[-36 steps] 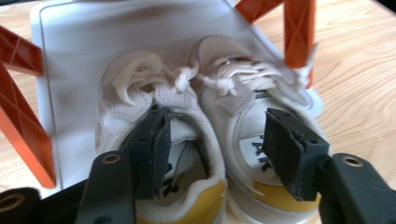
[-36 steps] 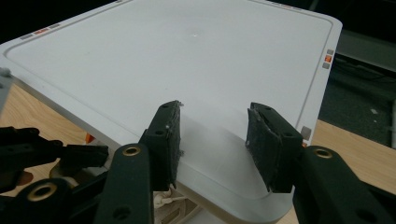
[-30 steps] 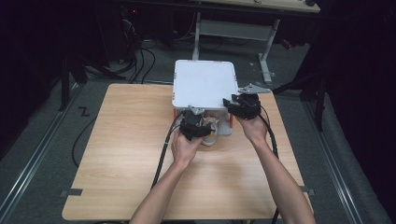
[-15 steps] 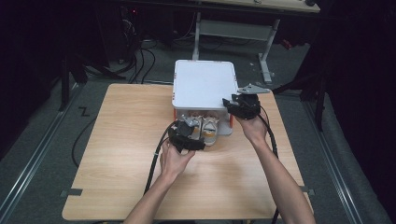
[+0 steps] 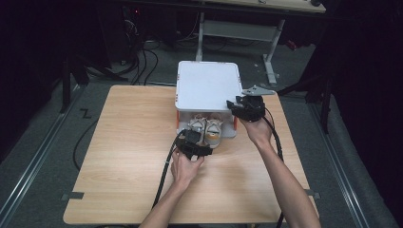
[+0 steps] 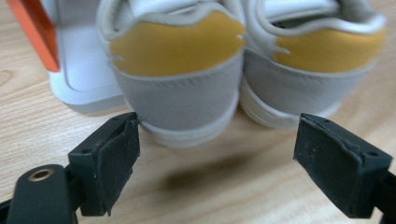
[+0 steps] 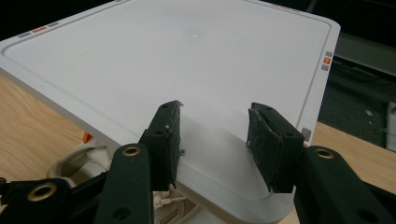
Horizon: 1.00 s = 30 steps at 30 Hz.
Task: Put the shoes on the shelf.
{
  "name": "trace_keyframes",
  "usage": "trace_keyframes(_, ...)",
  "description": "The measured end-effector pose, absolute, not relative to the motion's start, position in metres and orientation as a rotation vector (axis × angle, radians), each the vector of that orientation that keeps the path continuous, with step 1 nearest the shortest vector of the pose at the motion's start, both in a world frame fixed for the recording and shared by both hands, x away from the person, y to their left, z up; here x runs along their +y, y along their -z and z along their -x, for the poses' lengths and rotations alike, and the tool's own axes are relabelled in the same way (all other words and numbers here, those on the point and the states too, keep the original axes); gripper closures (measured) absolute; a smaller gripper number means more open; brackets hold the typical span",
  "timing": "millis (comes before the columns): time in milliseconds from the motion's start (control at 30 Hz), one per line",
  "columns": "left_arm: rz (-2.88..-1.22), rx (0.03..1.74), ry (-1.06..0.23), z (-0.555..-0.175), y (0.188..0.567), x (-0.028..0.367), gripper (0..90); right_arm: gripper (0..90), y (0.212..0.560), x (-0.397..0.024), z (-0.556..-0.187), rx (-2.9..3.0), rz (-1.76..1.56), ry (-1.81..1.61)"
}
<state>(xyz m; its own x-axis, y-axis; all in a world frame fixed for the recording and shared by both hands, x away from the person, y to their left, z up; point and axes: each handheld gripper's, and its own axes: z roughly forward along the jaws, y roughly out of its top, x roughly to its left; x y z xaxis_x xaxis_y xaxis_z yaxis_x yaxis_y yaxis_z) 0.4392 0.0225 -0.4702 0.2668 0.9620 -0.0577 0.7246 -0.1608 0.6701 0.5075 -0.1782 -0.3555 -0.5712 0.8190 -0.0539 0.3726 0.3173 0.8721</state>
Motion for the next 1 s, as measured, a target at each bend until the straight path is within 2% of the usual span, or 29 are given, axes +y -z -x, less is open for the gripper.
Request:
trace_keyframes(200,-1.907,1.573,-0.528,-0.443,0.47,0.019,13.6,54.4,0.356,-0.177,-0.507,2.092,-1.046,-1.187)
trace_keyframes(400,-1.894,1.639,-0.533,-0.459,0.465,0.01,16.4,54.4,0.356,-0.176,-0.507,2.092,-1.037,-1.185)
trace_keyframes(533,-1.901,1.619,-0.573,-0.454,0.465,0.008,18.8,54.3,0.355,-0.176,-0.506,2.095,-1.04,-1.182)
trace_keyframes(767,-1.969,1.474,-0.596,-0.417,0.453,0.007,24.9,54.3,0.355,-0.177,-0.506,2.097,-1.037,-1.181)
trace_keyframes(900,-1.948,1.502,-0.577,-0.428,0.459,0.002,26.6,54.4,0.355,-0.175,-0.506,2.093,-1.033,-1.179)
trace_keyframes(1000,-1.945,1.526,-0.588,-0.437,0.459,-0.001,24.4,54.3,0.355,-0.175,-0.505,2.093,-1.032,-1.178)
